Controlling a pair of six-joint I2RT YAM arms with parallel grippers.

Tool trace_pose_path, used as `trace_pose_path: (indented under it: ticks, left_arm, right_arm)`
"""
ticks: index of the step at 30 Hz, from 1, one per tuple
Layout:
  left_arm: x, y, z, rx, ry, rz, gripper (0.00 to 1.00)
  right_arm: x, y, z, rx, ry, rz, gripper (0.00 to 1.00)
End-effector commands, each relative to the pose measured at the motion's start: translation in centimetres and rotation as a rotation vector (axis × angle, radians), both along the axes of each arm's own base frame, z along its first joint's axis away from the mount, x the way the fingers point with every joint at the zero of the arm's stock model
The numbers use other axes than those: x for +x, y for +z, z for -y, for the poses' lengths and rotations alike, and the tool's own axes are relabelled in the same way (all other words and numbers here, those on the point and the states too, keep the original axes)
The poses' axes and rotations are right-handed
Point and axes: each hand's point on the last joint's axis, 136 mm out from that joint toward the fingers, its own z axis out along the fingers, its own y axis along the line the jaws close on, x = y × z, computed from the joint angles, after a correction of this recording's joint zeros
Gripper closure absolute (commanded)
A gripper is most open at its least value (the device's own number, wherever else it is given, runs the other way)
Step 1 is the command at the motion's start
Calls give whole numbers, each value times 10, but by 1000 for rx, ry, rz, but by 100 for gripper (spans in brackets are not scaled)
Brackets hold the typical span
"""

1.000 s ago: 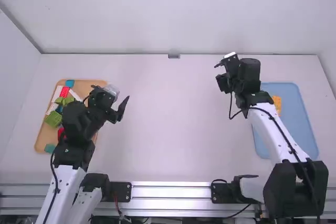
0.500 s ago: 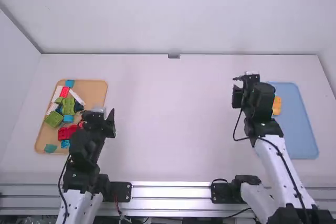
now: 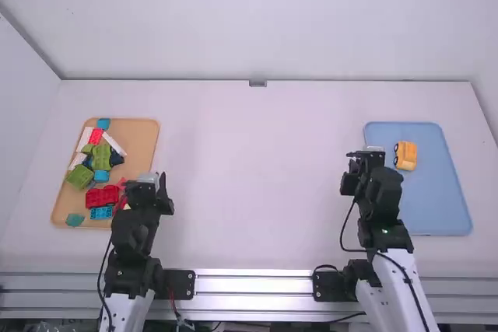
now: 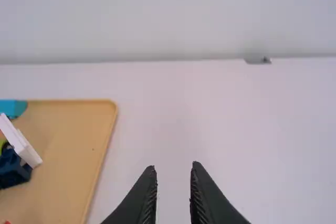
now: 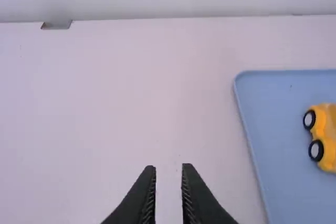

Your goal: Assemble lego blocks to make yellow taxi

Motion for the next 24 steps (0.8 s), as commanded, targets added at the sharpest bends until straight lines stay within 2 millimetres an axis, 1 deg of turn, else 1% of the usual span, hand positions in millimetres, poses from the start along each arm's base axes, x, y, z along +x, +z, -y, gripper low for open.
trace_pose_path:
  ticks: [1, 5, 6, 10, 11, 14, 24]
  left_arm:
    - [-1, 3, -1, -6, 5, 25, 88]
    - [-1, 5, -1, -6, 5, 33, 93]
    - [-1, 5, -1, -6, 5, 33, 94]
    - [-1, 5, -1, -6, 5, 33, 99]
    - [-1, 5, -1, -6, 5, 33, 99]
    - [-1, 5, -1, -6, 5, 33, 100]
    - [-1, 5, -1, -6, 5, 33, 100]
  right_arm:
    - [-9, -12, 0, 5, -4, 1, 93]
    - [-22, -32, 0, 5, -4, 1, 100]
    - [-23, -34, 0, 5, -4, 1, 100]
    - [-34, -54, 0, 5, -4, 1, 100]
    - [-35, -55, 0, 5, -4, 1, 100]
    - [-40, -68, 0, 5, -4, 7, 100]
    - [-35, -36, 0, 5, -3, 150, 100]
